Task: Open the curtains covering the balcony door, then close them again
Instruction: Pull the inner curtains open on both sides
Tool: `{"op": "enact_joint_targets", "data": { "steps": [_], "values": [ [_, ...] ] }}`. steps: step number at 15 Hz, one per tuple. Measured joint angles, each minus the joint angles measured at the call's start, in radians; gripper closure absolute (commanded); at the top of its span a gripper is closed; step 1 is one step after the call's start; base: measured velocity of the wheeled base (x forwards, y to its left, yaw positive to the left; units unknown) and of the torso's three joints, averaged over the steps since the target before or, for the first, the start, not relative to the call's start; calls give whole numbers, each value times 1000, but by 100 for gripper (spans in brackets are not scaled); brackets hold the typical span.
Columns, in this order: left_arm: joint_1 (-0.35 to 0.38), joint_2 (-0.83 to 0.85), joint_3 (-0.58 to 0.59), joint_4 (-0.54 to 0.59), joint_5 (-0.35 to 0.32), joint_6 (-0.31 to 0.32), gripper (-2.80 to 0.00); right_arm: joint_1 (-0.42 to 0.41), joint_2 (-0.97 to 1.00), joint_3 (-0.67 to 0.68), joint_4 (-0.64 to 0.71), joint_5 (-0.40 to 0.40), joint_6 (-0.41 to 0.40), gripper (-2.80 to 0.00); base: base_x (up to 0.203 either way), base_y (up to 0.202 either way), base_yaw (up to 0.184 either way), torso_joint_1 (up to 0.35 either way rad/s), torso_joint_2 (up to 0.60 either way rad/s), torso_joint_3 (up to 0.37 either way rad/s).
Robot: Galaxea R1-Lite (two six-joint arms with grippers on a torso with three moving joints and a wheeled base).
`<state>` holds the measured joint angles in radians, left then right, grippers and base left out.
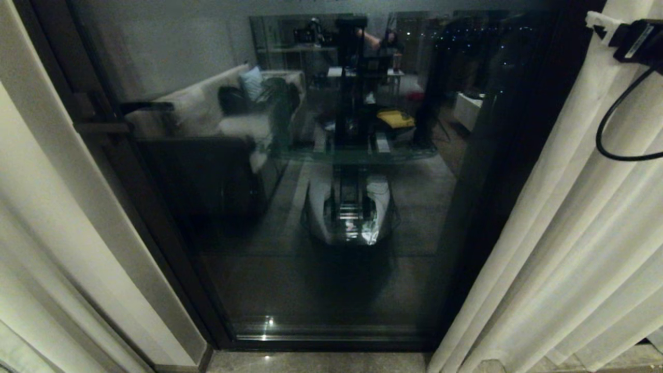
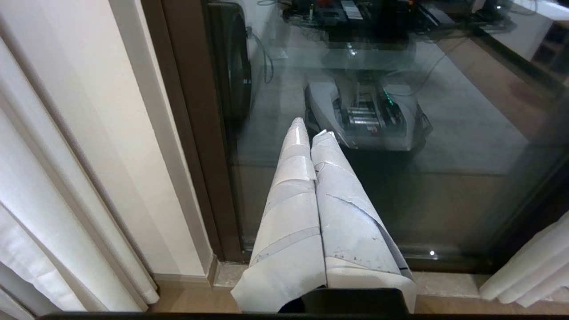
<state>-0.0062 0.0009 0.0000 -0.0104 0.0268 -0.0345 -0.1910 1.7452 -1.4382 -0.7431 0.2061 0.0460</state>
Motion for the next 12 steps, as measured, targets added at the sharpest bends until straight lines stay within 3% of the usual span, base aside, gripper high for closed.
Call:
{"op": "enact_joint_targets", "data": {
  "steps": [9,10,12],
  "values": [
    [0,0,0,0,0,0,0,-12,68,-47,-45,3,38,-280,0,0,0,0,0,0],
    [0,0,0,0,0,0,0,-12,70,-47,-45,2,37,0,0,0,0,0,0,0],
    [0,0,0,0,0,0,0,-12,71,-47,-46,2,37,0,0,0,0,0,0,0]
  ]
}}
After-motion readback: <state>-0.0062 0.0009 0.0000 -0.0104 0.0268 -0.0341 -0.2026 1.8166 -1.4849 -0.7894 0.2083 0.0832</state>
